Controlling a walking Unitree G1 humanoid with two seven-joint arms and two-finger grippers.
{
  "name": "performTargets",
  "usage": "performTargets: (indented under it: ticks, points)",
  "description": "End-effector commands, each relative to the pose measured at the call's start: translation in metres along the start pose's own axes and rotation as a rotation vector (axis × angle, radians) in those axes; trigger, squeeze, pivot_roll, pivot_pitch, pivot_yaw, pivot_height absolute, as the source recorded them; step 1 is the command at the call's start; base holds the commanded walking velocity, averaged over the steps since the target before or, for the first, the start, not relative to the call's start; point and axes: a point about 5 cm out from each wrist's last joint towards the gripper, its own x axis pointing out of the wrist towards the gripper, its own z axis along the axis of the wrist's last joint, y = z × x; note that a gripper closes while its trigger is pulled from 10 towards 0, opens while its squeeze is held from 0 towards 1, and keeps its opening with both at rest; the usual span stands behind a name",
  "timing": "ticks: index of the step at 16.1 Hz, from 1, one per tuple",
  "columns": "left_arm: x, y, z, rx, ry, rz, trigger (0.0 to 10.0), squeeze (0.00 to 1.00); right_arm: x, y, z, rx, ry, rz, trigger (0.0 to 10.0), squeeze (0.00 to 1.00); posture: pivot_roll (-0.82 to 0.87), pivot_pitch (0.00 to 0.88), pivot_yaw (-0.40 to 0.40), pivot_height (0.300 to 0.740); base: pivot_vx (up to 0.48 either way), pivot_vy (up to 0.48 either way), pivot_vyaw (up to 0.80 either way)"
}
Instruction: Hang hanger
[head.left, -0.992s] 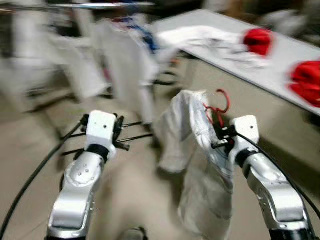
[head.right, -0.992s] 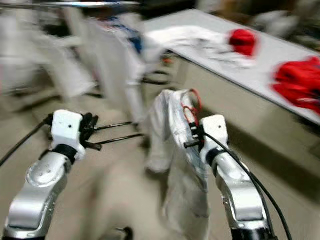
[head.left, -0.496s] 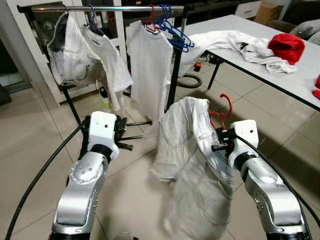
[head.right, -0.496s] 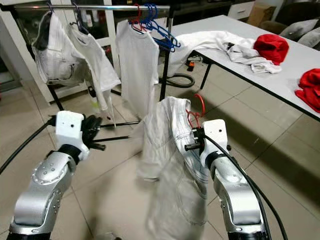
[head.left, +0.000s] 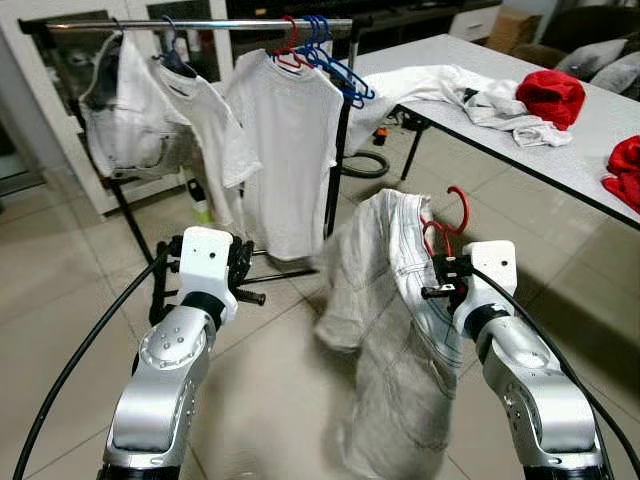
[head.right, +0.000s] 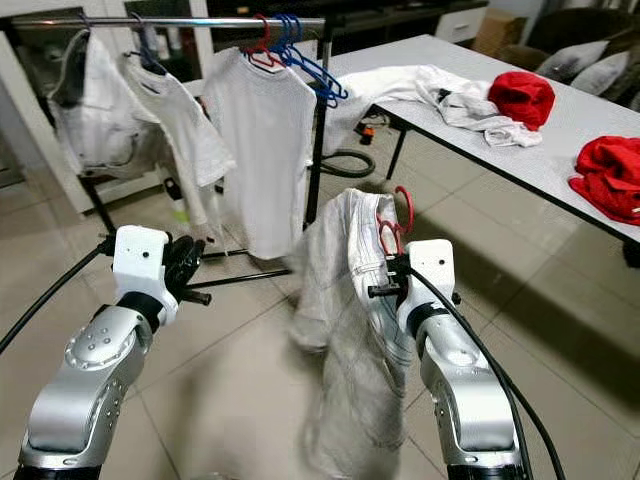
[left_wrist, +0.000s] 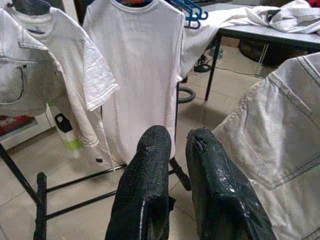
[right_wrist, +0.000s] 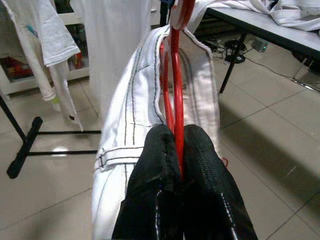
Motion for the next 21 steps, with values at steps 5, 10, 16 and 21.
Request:
performTargets:
  ticks: [5,10,16,21]
  points:
    - [-0.0005,0.0017,0.0018,0.001,-0.006,0.001,10.0,0.0,0.0006,0.0033,0.021,-0.01,-0.109,0.021,10.0,0.0,0.01,0.016,-0.027,0.74,0.322,0.0,0.0]
    - [0.0039,0.0032,0.0057,0.008,-0.016,-0.021,10.0,0.0,-0.0029,0.0024,0.0194,-0.055,-0.106,0.017,10.0,0.0,0.0,0.027,0.008,0.74,0.329,0.0,0.25]
    - [0.0053,0.003,0.0068,0.008,-0.02,-0.029,10.0,0.0,-0.0031,-0.0024,0.0203,-0.052,-0.115,-0.003,10.0,0.0,0.01,0.035,0.014,0.74,0.327,0.0,0.13]
    - [0.0051,0.0035,0.007,0.002,-0.022,-0.027,10.0,0.0,-0.0026,-0.0007,0.0201,-0.053,-0.115,0.011,10.0,0.0,0.01,0.035,0.008,0.74,0.328,0.0,0.0]
